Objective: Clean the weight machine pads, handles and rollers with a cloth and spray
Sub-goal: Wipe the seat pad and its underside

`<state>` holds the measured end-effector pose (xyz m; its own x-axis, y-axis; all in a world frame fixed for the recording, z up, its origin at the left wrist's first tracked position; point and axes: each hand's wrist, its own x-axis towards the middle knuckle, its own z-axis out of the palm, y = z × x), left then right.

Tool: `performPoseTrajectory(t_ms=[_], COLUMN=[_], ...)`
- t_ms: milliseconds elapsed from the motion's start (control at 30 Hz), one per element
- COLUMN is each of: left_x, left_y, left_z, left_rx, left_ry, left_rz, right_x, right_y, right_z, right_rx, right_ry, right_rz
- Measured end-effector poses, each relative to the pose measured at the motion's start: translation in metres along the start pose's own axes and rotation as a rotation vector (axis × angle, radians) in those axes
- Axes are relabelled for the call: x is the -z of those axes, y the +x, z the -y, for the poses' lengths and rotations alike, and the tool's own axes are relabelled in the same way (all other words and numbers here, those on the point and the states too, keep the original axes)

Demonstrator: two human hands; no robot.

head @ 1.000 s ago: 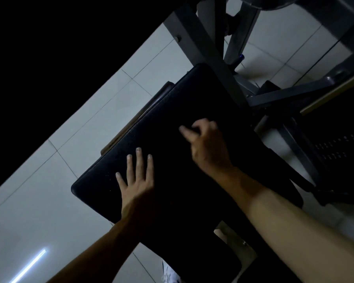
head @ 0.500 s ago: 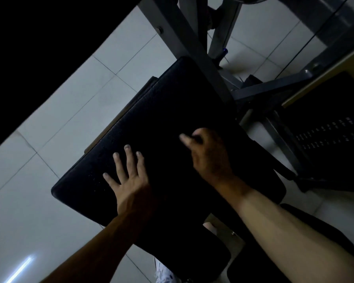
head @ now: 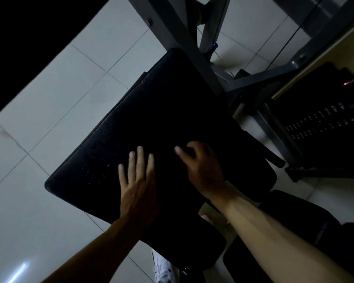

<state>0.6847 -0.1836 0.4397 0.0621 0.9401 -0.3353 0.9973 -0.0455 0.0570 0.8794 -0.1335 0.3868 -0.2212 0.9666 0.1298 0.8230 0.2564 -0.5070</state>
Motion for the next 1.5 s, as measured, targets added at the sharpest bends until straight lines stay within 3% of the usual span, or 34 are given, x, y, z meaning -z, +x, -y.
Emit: performPoseTrajectory(t_ms=[100,200,367,467,533,633,733,933,1033,1167,1233,1300,1367,1500], left_x=[-0.015,-0.016,-0.013,-0.008,-0.009,-0.009,-0.012,-0.008,-0.009,-0.025,-0.025,-0.023,-0.02,-0.02], left_y=[0.0,0.003,0.0,0.001,0.0,0.002,0.002,-0.003,-0.005,-0.005,-0.004,-0.004,-0.005,-0.005], left_z=[-0.005,-0.008,-0.008,-0.012,-0.013,-0.01,-0.007,-0.012,-0.017,-0.019,-0.021,-0.025,-0.029,-0.029], left_rx=[-0.063,-0.038,-0.028,-0.029,-0.047,-0.052,-0.054,-0.039,-0.11,-0.414,-0.392,-0.349,-0.331,-0.313], left_ry=[0.086,0.137,0.151,0.113,0.102,0.076,0.091,0.035,0.034,0.202,0.197,0.192,0.201,0.174], left_rz=[-0.012,0.005,0.02,0.032,0.05,0.045,0.029,0.016,0.0,0.045,0.103,0.156,0.175,0.176], right_x=[0.031,0.025,-0.016,-0.011,0.002,0.042,0.039,-0.022,-0.014,0.025,0.037,0.027,0.01,-0.018], right_y=[0.017,0.018,-0.046,-0.065,-0.055,-0.033,-0.025,-0.087,-0.097,-0.073,-0.065,-0.063,-0.073,-0.127], right_z=[-0.053,-0.04,0.05,0.033,-0.011,-0.067,-0.059,0.06,0.047,-0.048,-0.078,-0.064,-0.02,0.066], right_rx=[-0.249,-0.401,-0.103,0.08,-0.056,-0.46,-0.621,-0.399,-0.281,-0.594,-0.72,-0.763,-0.753,-0.51], right_ry=[-0.057,-0.118,-0.017,0.013,-0.004,0.114,0.235,0.278,0.266,0.194,0.129,0.175,0.264,0.3], right_rz=[-0.12,-0.202,-0.018,0.102,0.065,-0.069,-0.225,-0.043,0.041,-0.144,-0.224,-0.239,-0.226,-0.081])
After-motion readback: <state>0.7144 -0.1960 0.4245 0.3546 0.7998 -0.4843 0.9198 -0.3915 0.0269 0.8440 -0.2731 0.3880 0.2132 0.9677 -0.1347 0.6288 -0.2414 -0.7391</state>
